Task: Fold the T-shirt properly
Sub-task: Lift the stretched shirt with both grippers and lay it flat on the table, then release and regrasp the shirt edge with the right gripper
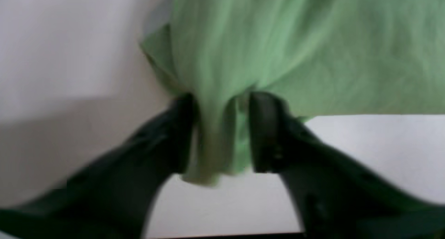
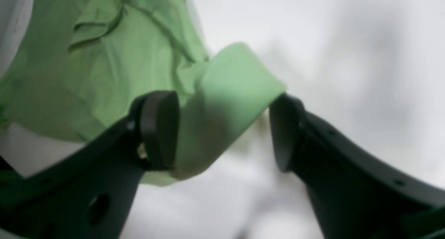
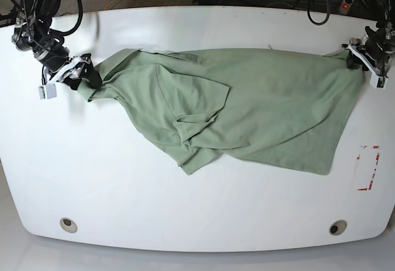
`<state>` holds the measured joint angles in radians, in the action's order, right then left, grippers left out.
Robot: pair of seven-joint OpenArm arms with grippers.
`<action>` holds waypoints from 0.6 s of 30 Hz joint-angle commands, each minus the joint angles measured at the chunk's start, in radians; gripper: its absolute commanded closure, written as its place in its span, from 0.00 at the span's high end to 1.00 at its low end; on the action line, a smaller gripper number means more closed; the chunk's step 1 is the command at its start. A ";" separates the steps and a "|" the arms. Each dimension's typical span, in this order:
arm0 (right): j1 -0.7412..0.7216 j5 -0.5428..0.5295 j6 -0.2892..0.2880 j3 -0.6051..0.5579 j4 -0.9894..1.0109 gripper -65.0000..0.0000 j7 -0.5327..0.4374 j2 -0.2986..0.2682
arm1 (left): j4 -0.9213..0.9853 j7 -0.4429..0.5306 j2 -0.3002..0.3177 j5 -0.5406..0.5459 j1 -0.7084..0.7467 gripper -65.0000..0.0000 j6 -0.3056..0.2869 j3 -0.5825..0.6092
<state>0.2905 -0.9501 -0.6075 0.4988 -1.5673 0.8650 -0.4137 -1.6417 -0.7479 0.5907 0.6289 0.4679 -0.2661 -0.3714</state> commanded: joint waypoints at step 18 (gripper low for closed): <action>0.112 -0.025 0.019 0.070 -0.315 0.62 0.041 -0.023 | -0.134 0.012 -0.010 0.012 -0.010 0.51 0.001 -0.027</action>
<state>0.4007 -0.9485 -0.5774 0.5438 -1.8301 0.9096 -0.4129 -1.7363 -0.7509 0.5678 0.6296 0.4622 -0.2626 -0.3866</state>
